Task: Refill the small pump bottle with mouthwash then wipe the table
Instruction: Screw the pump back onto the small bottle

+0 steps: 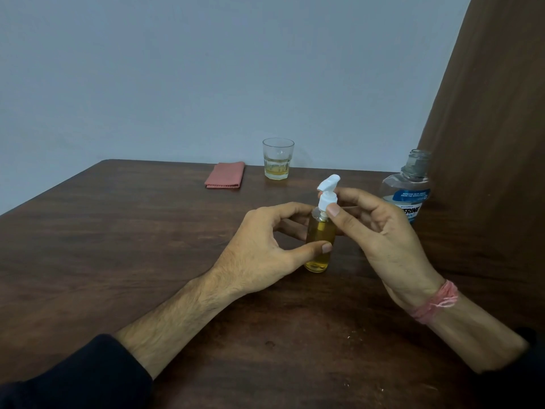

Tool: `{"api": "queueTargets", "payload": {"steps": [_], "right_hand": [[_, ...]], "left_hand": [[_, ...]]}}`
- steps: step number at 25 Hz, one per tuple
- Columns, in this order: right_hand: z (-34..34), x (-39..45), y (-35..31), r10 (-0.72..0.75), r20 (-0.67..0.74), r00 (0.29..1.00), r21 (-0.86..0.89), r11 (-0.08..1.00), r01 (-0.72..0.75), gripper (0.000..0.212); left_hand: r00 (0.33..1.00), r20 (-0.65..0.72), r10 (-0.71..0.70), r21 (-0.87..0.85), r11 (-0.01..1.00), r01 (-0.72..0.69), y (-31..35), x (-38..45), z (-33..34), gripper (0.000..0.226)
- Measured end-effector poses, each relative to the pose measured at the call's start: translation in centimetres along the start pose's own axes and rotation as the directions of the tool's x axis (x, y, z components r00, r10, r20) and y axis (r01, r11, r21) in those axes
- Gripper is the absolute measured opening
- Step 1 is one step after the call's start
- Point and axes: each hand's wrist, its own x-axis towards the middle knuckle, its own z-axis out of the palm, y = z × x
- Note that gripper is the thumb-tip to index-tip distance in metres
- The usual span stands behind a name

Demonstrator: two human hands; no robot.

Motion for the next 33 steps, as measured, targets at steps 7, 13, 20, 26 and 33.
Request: {"api": "queueTargets", "payload": {"steps": [7, 13, 20, 26, 33], "right_hand": [[-0.3, 0.0, 0.2, -0.053, 0.032, 0.998, -0.101, 0.993, 0.056, 0.035], [-0.2, 0.0, -0.1, -0.149, -0.104, 0.983, -0.209, 0.97, 0.125, 0.031], [0.0, 0.1, 0.1, -0.156, -0.143, 0.977, -0.257, 0.96, 0.115, 0.034], [0.4, 0.2, 0.1, -0.176, -0.244, 0.954, -0.317, 0.944, 0.093, 0.04], [1.9, 1.1, 0.4, -0.105, -0.235, 0.966, -0.318, 0.948, 0.026, 0.046]], "left_hand": [[0.997, 0.08, -0.013, -0.018, 1.0, 0.015, -0.3, 0.0, -0.1, 0.048], [0.999, 0.041, -0.012, 0.049, 0.999, 0.01, -0.2, -0.1, 0.8, 0.048], [0.999, 0.037, -0.016, 0.031, 0.999, 0.014, -0.1, 0.0, 1.0, 0.055], [0.998, -0.025, 0.058, 0.107, 0.993, -0.055, 0.0, 0.3, 1.6, 0.059], [0.998, -0.054, 0.031, 0.1, 0.995, -0.025, -0.9, 0.6, 1.2, 0.066]]}}
